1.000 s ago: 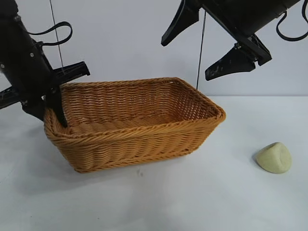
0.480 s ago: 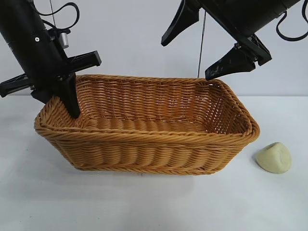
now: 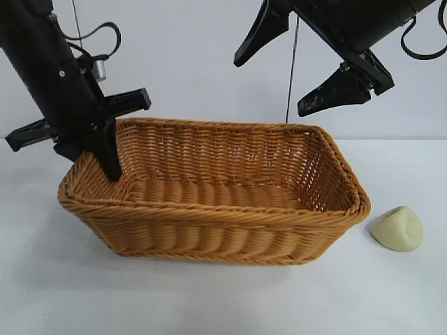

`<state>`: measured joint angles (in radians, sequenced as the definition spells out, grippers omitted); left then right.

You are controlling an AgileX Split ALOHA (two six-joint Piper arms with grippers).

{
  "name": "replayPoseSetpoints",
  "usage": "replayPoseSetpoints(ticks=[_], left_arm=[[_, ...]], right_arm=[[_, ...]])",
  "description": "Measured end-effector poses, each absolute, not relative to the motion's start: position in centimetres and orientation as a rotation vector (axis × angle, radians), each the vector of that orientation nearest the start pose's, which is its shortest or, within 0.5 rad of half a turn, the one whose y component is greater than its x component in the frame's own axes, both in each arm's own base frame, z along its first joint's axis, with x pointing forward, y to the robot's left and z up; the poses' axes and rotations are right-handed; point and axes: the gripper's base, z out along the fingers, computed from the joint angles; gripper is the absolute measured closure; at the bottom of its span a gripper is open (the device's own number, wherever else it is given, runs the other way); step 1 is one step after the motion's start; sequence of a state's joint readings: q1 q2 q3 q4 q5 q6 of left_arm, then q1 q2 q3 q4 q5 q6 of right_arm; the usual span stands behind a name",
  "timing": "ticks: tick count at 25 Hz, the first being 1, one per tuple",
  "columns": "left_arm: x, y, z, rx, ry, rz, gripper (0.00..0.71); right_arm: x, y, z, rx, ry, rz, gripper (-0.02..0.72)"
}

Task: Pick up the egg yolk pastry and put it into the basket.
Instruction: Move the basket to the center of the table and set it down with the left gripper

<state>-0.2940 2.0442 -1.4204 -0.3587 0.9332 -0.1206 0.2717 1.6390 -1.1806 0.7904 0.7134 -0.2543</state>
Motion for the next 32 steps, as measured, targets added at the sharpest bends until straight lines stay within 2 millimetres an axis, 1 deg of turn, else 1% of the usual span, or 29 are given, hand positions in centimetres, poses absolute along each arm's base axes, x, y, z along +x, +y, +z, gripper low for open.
replayPoseSetpoints(ticks=[4,7,10,14,17,18,20,23,25,27,28,30,32], left_arm=[[38.2,-14.1,13.8,-0.027,3.08,-0.454,0.629],[38.4,-14.1,12.9,-0.031,3.082,-0.45,0.629],[38.5,-14.1,12.5,-0.024,3.081,-0.439,0.63],[38.5,-14.1,12.5,-0.018,3.078,-0.431,0.627],[38.5,-14.0,12.5,-0.015,3.078,-0.427,0.59],[38.5,-14.0,12.4,-0.015,3.079,-0.426,0.552],[38.5,-14.0,12.3,-0.015,3.082,-0.426,0.432],[38.5,-14.0,12.3,-0.016,3.092,-0.425,0.166],[38.4,-14.1,12.4,-0.01,3.108,-0.427,0.078],[38.2,-14.1,12.7,-0.001,3.138,-0.43,0.039],[38.3,-14.1,13.3,0.011,3.139,-0.43,0.032],[38.4,-14.1,15.1,0.047,3.127,-0.43,0.023],[38.6,-14.0,17.6,0.091,3.081,-0.414,0.02]], right_arm=[[32.4,13.4,26.8,-0.052,2.553,0.876,0.008],[32.4,13.4,26.8,-0.052,2.553,0.876,0.008],[32.4,13.4,26.8,-0.052,2.553,0.876,0.008],[32.4,13.4,26.8,-0.052,2.553,0.876,0.008],[32.4,13.4,26.8,-0.052,2.553,0.876,0.008],[32.4,13.4,26.8,-0.052,2.553,0.876,0.008],[32.4,13.4,26.8,-0.052,2.553,0.876,0.008],[32.4,13.4,26.8,-0.052,2.553,0.876,0.008],[32.4,13.4,26.8,-0.052,2.553,0.876,0.008],[32.4,13.4,26.8,-0.052,2.553,0.876,0.008],[32.4,13.4,26.8,-0.052,2.553,0.876,0.008],[32.4,13.4,26.8,-0.052,2.553,0.876,0.008],[32.4,13.4,26.8,-0.052,2.553,0.876,0.008]])
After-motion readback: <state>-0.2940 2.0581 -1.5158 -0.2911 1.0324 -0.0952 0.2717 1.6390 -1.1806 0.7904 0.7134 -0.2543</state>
